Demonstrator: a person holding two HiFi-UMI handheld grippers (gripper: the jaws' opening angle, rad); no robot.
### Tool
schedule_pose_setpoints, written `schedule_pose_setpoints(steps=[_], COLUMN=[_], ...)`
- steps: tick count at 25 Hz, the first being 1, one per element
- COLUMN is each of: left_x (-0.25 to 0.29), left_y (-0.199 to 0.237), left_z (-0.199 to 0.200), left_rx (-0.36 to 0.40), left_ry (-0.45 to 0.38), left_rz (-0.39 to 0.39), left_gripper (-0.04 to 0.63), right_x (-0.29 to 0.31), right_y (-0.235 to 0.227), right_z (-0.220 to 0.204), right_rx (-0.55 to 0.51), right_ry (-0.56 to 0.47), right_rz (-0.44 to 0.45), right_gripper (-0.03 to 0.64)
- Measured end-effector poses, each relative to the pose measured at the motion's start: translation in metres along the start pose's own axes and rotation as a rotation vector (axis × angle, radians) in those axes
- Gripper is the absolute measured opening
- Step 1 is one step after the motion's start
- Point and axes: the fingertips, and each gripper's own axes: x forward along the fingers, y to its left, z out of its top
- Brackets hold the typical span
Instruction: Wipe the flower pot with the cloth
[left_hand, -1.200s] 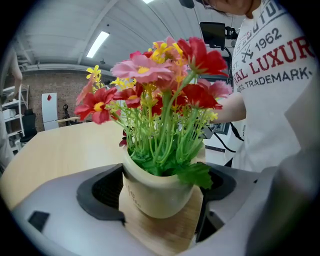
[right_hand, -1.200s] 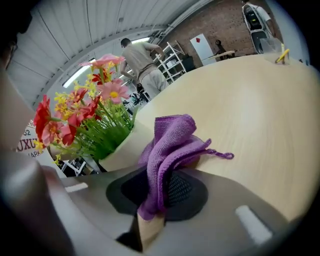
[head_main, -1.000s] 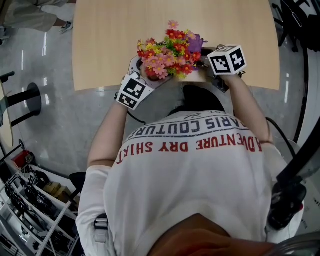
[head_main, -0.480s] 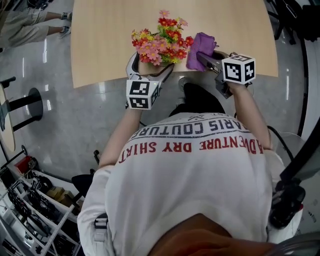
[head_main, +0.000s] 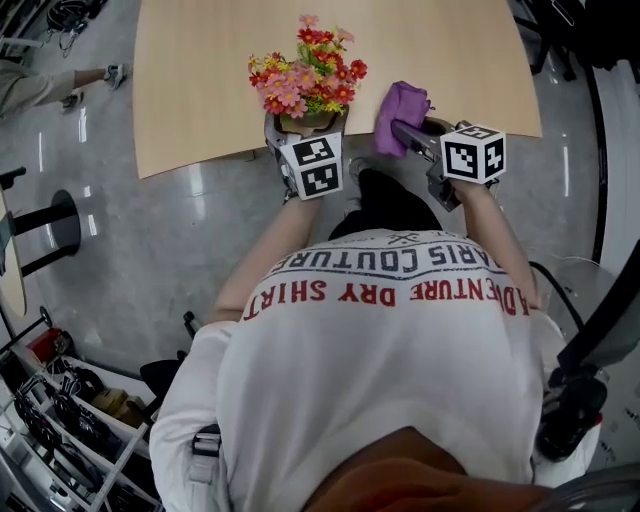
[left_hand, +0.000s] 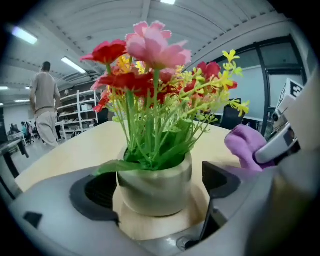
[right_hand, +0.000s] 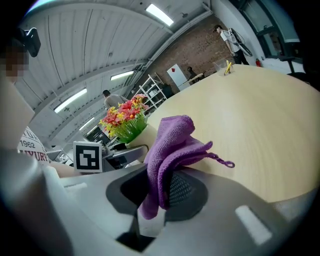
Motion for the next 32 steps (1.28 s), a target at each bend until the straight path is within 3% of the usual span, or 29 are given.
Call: schedule_pose_setpoints(steps=[4, 11, 18, 26, 32], left_x=[0.002, -0.003, -0.006, -0.011, -0.01], left_y=[0.006, 0.012, 0.005, -0.011, -0.005], left_z=[0.005, 0.007, 0.004, 0.001, -0.001], left_rx=[0.009, 0.022, 0.127, 0.302, 0.395], left_ry=[-0.022, -0.028, -0.039, -0.062, -0.02], left_rz=[0.045, -0.023, -0.216, -0.536, -0.681], left_gripper=[0.46, 0.457, 0.457, 0.457, 0.457], right_x=[-0.002, -0.001, 0.006, 0.02, 0.048], right_y=[0.006, 0.016, 0.016, 0.016, 0.018], right_z=[-0.008, -0.003, 0.015, 0.049, 0.072], right_rx=[-0.017, -0.014, -0.046, -0.134, -0.19], right_ry=[0.015, 0.004, -0.001, 0.036, 0.09], right_rz=[0.013, 0.038, 0.112, 0.23, 0.307], right_gripper=[0.044, 0.044, 0.044, 0.044, 0.044])
